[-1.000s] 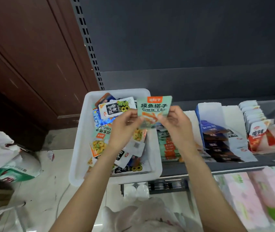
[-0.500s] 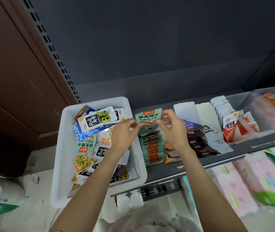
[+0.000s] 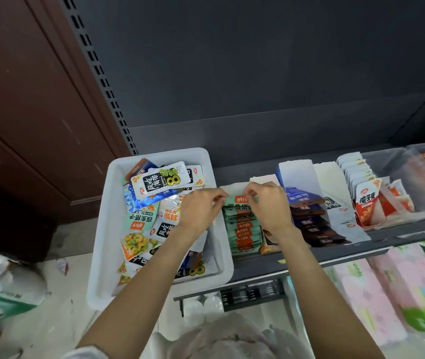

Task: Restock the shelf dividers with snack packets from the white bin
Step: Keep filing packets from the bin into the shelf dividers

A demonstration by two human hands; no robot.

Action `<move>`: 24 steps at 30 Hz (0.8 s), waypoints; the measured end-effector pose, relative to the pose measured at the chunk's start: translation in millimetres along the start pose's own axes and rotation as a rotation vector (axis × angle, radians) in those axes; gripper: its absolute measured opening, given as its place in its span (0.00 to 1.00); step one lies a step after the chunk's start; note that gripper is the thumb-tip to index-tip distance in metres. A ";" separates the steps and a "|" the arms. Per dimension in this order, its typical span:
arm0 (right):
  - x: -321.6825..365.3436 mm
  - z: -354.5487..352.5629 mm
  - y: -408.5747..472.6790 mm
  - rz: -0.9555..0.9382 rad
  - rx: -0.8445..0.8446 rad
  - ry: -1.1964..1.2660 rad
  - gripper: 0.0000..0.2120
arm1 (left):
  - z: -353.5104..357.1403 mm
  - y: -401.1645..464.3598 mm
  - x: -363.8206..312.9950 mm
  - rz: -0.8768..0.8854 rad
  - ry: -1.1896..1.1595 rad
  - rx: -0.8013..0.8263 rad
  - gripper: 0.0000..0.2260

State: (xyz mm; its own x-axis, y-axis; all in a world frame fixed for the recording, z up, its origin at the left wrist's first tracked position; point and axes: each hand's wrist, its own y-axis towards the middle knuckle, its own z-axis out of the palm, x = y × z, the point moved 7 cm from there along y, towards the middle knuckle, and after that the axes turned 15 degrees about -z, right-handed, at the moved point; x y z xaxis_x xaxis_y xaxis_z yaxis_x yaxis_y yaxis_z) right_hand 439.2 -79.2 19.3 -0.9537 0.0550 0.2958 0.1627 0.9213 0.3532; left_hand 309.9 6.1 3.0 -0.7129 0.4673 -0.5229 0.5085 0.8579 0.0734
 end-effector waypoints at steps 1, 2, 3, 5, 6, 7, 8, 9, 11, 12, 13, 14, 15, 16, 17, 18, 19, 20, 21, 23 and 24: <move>2.5 0.5 0.5 -0.003 0.038 -0.035 0.04 | 0.9 -0.6 -0.3 0.010 0.029 0.006 0.08; 6.0 -0.6 1.6 -0.018 0.052 -0.052 0.05 | 0.5 -2.0 0.3 0.020 0.036 0.003 0.09; 11.8 -3.7 3.6 -0.046 0.034 -0.041 0.05 | -2.4 -4.3 2.9 0.027 0.021 -0.013 0.09; 32.9 -13.8 7.9 -0.117 -0.039 0.055 0.07 | -16.7 -12.5 15.0 -0.002 -0.043 -0.094 0.10; 45.7 -16.8 10.6 -0.152 -0.067 0.116 0.08 | -26.8 -18.1 25.9 -0.036 -0.076 -0.153 0.10; 59.1 -16.8 13.7 -0.186 -0.081 0.170 0.08 | -36.3 -24.1 40.2 -0.066 -0.100 -0.214 0.09; 73.1 -12.3 17.2 -0.220 -0.075 0.216 0.08 | -44.5 -30.2 56.8 -0.096 -0.114 -0.268 0.09; 87.5 -2.8 21.3 -0.250 -0.043 0.252 0.08 | -51.4 -36.9 74.5 -0.131 -0.115 -0.309 0.10; 110.7 33.4 30.2 -0.258 0.098 0.319 0.10 | -59.2 -47.4 111.7 -0.225 -0.043 -0.349 0.10; 118.8 58.2 34.1 -0.217 0.205 0.356 0.11 | -60.1 -51.2 128.4 -0.280 0.014 -0.338 0.09; 124.6 82.8 37.0 -0.153 0.310 0.400 0.11 | -58.5 -54.2 143.4 -0.341 0.070 -0.298 0.09; 128.1 106.7 39.6 -0.078 0.398 0.446 0.11 | -54.8 -56.9 155.2 -0.405 0.125 -0.227 0.11; 130.5 127.9 42.9 -0.009 0.464 0.474 0.11 | -48.9 -59.3 163.9 -0.455 0.186 -0.137 0.13; 133.2 144.5 46.1 0.044 0.514 0.470 0.12 | -42.0 -61.8 169.9 -0.488 0.254 -0.051 0.15; 134.4 160.1 48.8 0.092 0.551 0.444 0.14 | -35.6 -64.4 173.5 -0.502 0.315 0.016 0.16; 135.1 172.3 50.7 0.141 0.569 0.415 0.16 | -30.2 -67.0 174.9 -0.509 0.344 0.063 0.17; 135.6 181.7 52.7 0.187 0.554 0.395 0.17 | -26.7 -69.0 174.2 -0.513 0.341 0.086 0.18; 136.9 189.7 54.7 0.228 0.519 0.396 0.16 | -24.2 -70.6 173.5 -0.517 0.328 0.099 0.18; 138.3 196.7 56.4 0.270 0.475 0.423 0.16 | -23.2 -71.8 171.9 -0.514 0.318 0.104 0.18; 140.8 203.0 57.1 0.344 0.415 0.475 0.17 | -27.6 -73.4 168.3 -0.481 0.317 0.079 0.16; 140.3 202.8 56.3 0.364 0.401 0.482 0.18 | -32.4 -74.8 168.0 -0.470 0.283 0.047 0.16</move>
State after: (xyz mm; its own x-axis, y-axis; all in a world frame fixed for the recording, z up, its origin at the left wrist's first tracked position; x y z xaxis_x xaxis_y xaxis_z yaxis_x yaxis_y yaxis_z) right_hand 263.3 58.5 -99.3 -0.6242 0.2944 0.7237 0.2548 0.9523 -0.1677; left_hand 136.4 27.4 -62.8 -0.9673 0.0804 -0.2405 0.1199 0.9808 -0.1541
